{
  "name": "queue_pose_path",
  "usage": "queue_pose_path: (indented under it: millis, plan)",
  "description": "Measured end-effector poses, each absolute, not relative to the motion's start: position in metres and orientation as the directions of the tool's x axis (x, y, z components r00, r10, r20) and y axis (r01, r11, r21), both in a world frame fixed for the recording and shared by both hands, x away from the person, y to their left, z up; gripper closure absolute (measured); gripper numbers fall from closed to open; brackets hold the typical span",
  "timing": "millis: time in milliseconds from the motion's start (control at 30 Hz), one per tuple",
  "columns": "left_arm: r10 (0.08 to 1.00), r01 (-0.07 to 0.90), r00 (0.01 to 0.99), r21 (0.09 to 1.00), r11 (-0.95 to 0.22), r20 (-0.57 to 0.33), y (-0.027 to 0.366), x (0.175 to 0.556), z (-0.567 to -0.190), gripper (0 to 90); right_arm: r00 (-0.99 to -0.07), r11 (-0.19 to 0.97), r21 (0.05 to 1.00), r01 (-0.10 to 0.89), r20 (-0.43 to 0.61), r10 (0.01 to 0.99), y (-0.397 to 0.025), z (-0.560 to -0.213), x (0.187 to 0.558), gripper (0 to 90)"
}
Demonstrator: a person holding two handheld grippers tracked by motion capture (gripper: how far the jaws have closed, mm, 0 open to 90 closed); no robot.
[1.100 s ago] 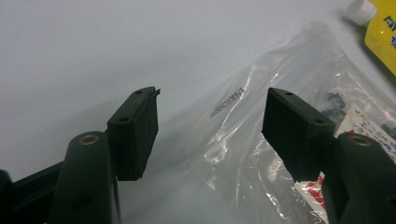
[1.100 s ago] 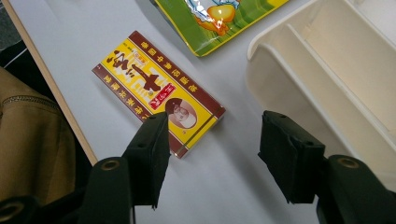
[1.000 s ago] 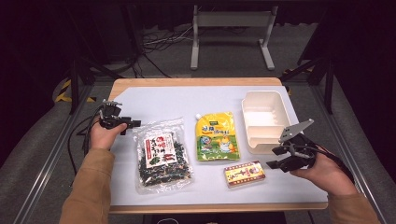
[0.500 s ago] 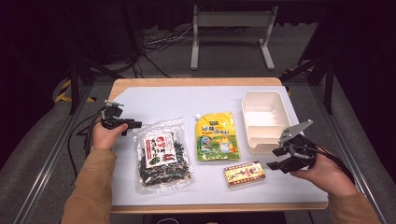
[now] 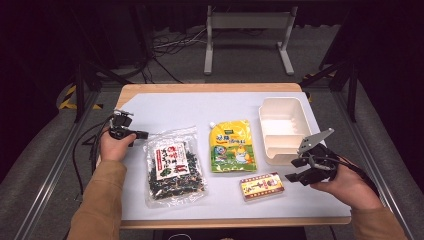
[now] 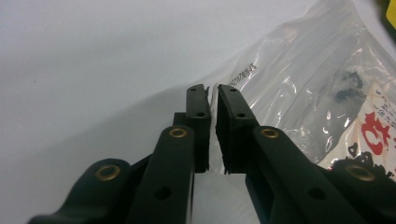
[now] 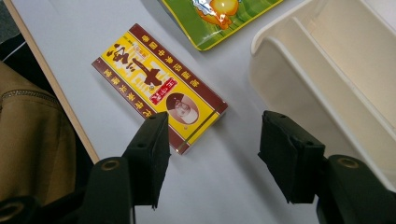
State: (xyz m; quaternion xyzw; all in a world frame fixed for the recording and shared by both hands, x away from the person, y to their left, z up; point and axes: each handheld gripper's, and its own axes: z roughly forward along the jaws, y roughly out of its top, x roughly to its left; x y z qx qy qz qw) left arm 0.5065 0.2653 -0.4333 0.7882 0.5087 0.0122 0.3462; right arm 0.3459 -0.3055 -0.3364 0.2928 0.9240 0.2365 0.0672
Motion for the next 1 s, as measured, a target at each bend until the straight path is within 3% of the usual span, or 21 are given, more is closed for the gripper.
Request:
queue_pose_path:
  millis: [100, 500, 800, 1000]
  plan:
    - [0.804, 0.783, 0.491, 0.575, -0.237, -0.335, 0.266, 0.505, -0.430, 89.8, -0.818, 0.716, 0.476, 0.510, 0.010, 0.575, -0.305, -0.335, 0.347, 42.4]
    - [0.797, 0.708, 0.539, 0.659, -0.254, -0.272, 0.264, 0.490, -0.399, 90.0, -0.825, 0.719, 0.489, 0.494, 0.004, 0.564, -0.297, -0.330, 0.348, 42.9]
    - [0.782, 0.588, 0.600, 0.757, -0.286, -0.171, 0.258, 0.463, -0.357, 90.0, -0.843, 0.730, 0.505, 0.460, -0.008, 0.537, -0.283, -0.318, 0.350, 43.6]
    - [0.763, 0.531, 0.625, 0.806, -0.261, -0.165, 0.257, 0.446, -0.341, 90.0, -0.856, 0.742, 0.502, 0.444, -0.006, 0.517, -0.273, -0.311, 0.352, 44.0]
